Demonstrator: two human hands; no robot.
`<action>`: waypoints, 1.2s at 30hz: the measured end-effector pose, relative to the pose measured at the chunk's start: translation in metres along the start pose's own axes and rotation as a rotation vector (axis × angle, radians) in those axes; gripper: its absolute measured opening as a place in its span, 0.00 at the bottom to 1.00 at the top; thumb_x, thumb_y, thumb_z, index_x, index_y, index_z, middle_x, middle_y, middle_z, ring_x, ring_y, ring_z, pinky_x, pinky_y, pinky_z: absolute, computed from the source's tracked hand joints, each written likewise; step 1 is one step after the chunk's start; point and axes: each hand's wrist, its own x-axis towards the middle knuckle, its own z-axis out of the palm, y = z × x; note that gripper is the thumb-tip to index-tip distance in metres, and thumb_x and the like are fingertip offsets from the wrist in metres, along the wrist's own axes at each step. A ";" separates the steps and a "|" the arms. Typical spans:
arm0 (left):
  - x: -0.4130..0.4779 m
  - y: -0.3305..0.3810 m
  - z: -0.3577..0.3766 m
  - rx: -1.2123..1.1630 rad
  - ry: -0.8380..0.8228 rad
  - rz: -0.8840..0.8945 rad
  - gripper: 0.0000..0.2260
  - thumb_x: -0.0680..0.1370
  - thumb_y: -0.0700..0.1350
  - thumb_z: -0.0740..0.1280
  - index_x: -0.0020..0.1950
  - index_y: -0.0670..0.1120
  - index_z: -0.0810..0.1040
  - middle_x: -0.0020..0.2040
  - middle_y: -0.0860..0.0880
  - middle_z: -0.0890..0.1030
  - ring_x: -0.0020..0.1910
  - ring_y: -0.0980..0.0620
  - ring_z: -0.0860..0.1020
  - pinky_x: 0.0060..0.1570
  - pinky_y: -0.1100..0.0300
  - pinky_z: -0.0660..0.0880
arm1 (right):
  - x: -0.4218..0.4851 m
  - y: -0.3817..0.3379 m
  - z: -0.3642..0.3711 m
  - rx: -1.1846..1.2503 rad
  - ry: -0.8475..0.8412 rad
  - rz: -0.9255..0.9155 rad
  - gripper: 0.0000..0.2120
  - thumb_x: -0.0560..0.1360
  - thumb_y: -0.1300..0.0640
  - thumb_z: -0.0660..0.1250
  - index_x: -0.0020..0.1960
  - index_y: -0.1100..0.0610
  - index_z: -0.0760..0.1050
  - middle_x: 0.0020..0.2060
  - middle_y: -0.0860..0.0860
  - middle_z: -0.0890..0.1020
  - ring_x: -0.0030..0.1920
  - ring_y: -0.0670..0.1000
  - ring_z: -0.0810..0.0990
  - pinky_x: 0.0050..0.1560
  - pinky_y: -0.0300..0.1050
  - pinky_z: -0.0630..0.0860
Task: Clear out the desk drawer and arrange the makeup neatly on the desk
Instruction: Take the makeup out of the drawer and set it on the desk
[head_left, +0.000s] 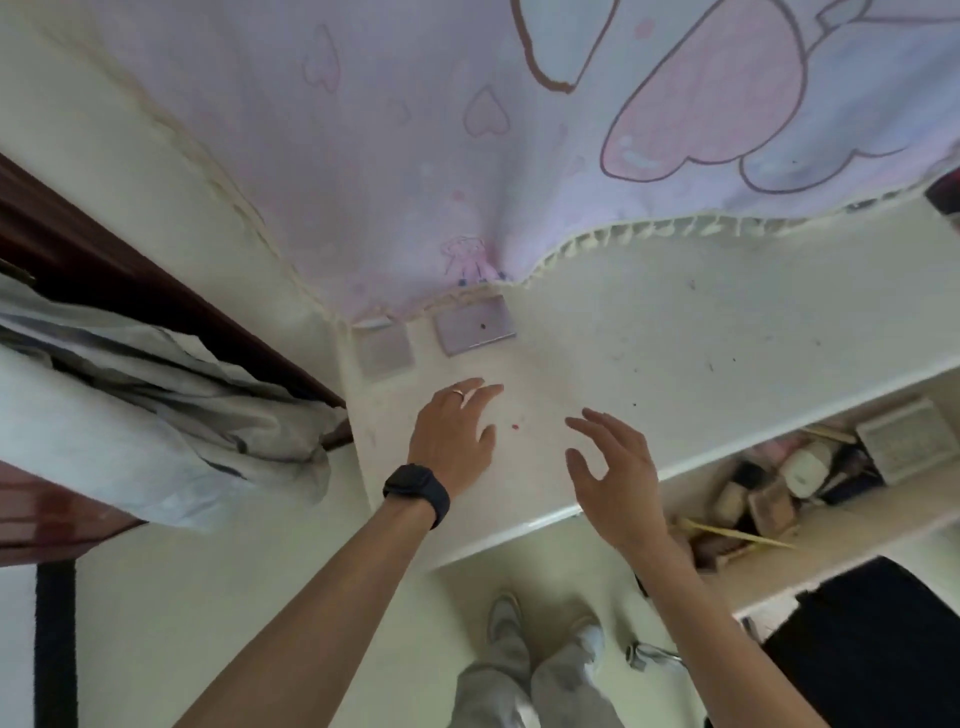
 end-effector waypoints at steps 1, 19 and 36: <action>-0.011 0.017 0.011 -0.036 0.005 0.051 0.22 0.79 0.44 0.65 0.73 0.54 0.71 0.74 0.51 0.70 0.71 0.48 0.67 0.68 0.53 0.65 | -0.021 0.012 -0.008 0.022 0.028 0.080 0.16 0.77 0.60 0.71 0.64 0.50 0.80 0.62 0.45 0.80 0.65 0.50 0.74 0.65 0.29 0.63; -0.041 0.172 0.222 0.187 -0.575 0.271 0.23 0.80 0.46 0.63 0.75 0.51 0.65 0.69 0.47 0.71 0.71 0.46 0.66 0.63 0.51 0.73 | -0.157 0.193 -0.114 0.011 0.042 0.658 0.20 0.78 0.55 0.68 0.70 0.48 0.73 0.65 0.44 0.77 0.66 0.45 0.73 0.63 0.37 0.69; -0.027 0.206 0.311 0.554 -0.452 0.057 0.22 0.79 0.42 0.66 0.71 0.42 0.64 0.64 0.40 0.74 0.61 0.39 0.74 0.59 0.48 0.72 | 0.007 0.313 -0.119 -0.481 -0.293 0.502 0.46 0.67 0.36 0.75 0.74 0.58 0.61 0.70 0.59 0.70 0.71 0.62 0.67 0.68 0.59 0.68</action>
